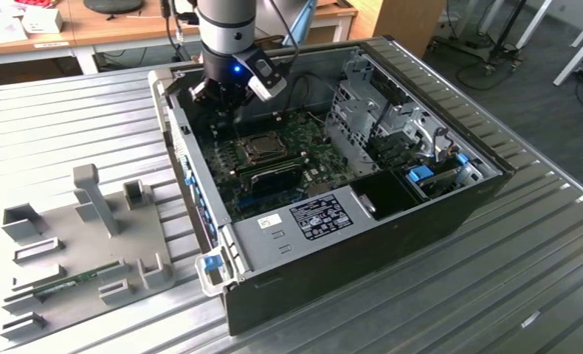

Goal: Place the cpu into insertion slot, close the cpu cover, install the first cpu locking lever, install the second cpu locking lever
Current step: 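Install the first cpu locking lever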

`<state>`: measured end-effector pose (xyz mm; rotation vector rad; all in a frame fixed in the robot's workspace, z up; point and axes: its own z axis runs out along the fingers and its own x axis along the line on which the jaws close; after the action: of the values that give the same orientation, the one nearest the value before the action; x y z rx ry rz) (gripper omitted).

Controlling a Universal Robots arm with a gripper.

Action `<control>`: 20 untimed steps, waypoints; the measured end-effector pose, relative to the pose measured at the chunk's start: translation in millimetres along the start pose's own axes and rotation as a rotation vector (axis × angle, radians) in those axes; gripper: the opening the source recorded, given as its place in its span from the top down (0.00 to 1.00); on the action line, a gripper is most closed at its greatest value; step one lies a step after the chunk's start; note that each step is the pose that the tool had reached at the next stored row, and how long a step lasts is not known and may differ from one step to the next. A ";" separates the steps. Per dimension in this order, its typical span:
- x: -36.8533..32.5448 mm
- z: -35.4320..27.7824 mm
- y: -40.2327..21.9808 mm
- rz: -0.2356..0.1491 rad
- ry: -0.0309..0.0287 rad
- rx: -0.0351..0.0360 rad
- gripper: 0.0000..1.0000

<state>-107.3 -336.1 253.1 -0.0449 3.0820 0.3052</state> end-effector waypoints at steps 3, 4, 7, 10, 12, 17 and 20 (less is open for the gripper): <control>-3.2 0.2 -0.2 0.000 0.0000 -0.0012 0.90; -4.3 0.3 -0.2 0.000 0.0000 -0.0024 0.90; -7.8 0.7 -0.4 0.000 -0.0002 -0.0067 0.90; -10.9 1.1 -0.5 0.001 -0.0005 -0.0154 0.90; -13.3 1.3 -0.6 0.001 -0.0007 -0.0200 0.90; -19.1 1.8 -1.4 0.001 -0.0010 -0.0295 0.90; -20.7 1.8 -1.7 0.001 -0.0009 -0.0300 0.90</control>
<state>-86.5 -336.8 252.0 -0.0438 3.0768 0.3513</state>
